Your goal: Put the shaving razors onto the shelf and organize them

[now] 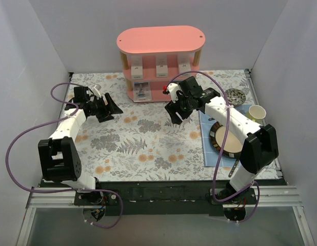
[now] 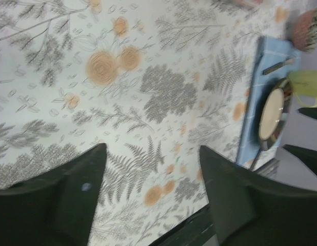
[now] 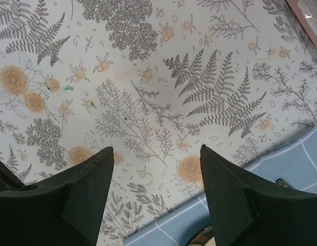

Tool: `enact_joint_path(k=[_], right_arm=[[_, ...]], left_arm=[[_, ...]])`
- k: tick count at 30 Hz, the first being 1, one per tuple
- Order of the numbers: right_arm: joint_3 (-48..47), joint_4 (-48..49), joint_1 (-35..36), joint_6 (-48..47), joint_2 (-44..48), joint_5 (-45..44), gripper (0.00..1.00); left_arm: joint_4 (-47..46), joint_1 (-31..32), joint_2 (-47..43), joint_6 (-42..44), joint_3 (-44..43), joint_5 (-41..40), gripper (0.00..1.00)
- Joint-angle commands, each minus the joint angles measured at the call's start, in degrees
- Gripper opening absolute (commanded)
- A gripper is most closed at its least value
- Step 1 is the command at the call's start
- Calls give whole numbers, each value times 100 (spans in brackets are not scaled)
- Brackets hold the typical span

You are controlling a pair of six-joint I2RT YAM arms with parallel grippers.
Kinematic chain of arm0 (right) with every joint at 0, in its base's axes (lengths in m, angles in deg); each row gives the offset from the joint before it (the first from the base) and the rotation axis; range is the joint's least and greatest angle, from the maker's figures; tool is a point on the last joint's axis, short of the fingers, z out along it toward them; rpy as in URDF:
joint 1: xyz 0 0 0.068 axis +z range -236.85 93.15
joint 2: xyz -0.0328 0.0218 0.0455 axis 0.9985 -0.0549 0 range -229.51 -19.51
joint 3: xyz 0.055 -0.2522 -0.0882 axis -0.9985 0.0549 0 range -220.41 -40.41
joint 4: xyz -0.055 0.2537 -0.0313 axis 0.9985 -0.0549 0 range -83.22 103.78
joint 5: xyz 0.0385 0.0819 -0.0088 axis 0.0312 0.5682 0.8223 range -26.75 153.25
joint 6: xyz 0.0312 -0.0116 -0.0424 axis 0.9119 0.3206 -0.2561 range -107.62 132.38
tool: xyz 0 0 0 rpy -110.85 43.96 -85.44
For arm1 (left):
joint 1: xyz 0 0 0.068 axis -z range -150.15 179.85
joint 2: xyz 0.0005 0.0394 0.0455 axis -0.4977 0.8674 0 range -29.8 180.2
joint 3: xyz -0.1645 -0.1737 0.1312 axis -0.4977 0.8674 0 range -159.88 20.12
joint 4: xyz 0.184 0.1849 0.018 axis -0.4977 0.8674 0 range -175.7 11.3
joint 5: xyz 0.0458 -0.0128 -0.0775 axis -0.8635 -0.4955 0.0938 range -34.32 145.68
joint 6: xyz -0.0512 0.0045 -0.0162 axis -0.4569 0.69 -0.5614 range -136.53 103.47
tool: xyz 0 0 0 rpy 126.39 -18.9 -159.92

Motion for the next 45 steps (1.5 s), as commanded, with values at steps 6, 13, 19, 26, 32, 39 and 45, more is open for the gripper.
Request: enact_joint_path(k=[6,13,19,26,32,39,45], right_arm=[[990,-268,-22,-593,1254,446,82],[1404,-137,-22,-523,1519,419,99],[1159,-5,-14,-174,1247,1269,99],[1403,820,469,234,1220,1905,99],[1326,1006,1567,190,1115,1606,99],[1150,786,1920,-302,983,1000,99],[903,303,1920,-864,1193,-195,99]], left_arm=[[1725,-254,-1588,2006,246,-1968,98],[2364,-263,-2837,2946,248,-2398,98],[3664,-263,-3136,4439,80,-2276,98],[5081,-263,-3943,5205,343,-3180,98],[5223,-263,-5148,6349,791,-4068,98],[4610,-272,-5281,5489,1266,-3190,98],[3572,-263,-5044,4461,627,-2663,98]])
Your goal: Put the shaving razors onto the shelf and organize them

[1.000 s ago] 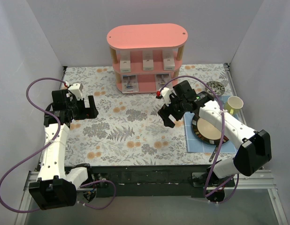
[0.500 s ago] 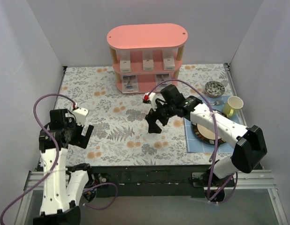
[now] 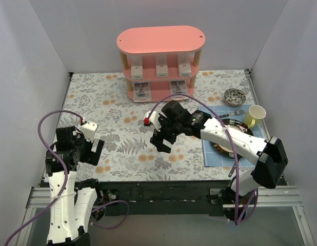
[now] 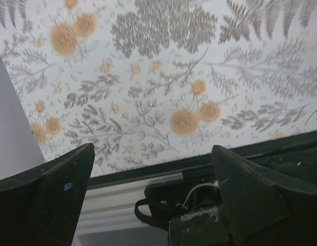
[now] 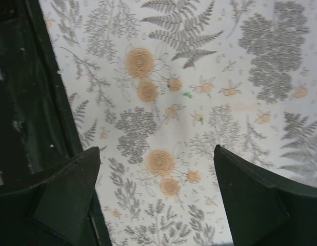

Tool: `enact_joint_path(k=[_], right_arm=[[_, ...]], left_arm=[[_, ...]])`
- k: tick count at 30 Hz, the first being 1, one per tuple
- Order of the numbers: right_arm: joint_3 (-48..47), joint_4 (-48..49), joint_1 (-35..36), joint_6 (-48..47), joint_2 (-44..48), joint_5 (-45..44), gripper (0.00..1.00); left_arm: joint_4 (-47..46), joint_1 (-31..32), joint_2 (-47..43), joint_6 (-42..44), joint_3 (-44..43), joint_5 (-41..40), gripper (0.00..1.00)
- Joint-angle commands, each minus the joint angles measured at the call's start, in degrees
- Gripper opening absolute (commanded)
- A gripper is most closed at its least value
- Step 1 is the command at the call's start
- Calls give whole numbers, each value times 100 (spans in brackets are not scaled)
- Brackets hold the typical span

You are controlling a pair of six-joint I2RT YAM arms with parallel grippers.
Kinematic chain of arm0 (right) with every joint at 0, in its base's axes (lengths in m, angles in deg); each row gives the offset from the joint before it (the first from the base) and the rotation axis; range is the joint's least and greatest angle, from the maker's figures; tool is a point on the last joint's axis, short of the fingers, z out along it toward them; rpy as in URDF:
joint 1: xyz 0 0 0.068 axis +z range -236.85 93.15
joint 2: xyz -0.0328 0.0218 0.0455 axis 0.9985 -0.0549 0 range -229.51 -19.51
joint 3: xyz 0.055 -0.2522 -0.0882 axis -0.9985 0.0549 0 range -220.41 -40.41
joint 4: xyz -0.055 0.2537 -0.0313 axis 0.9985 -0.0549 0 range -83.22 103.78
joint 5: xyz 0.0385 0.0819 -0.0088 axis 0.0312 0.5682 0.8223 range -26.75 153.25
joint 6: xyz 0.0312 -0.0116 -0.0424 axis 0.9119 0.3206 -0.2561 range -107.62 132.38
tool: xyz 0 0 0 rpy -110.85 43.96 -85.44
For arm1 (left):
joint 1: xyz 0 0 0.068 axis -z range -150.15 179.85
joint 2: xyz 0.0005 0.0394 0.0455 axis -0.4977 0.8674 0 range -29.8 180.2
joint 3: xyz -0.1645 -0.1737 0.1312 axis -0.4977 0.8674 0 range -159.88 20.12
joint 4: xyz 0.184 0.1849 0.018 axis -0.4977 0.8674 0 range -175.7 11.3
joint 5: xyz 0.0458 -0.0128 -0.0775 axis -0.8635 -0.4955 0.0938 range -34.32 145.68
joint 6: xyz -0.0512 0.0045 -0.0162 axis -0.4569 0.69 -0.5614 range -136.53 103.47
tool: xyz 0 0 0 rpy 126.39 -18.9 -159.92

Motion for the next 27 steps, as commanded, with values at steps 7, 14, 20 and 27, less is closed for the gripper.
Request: enact_joint_path(k=[7,14,20,27], right_arm=[[337,-1139,-25,-243,531,-3516,99],[1937,-648,-86,-673,1884,-4177,99],[2447,-428,-402,-841,2499,-4223,99],[2588,-314,-728,-841,2921,-3880,99]], left_arm=[[-1406,-1,156,-986,-832,1468,98],[-1582,-9,622,-1452,-964,1777,98],[-2021,-1,737,-1768,-973,1786,98],[-2452,-1,939,-2427,-876,1917,98]])
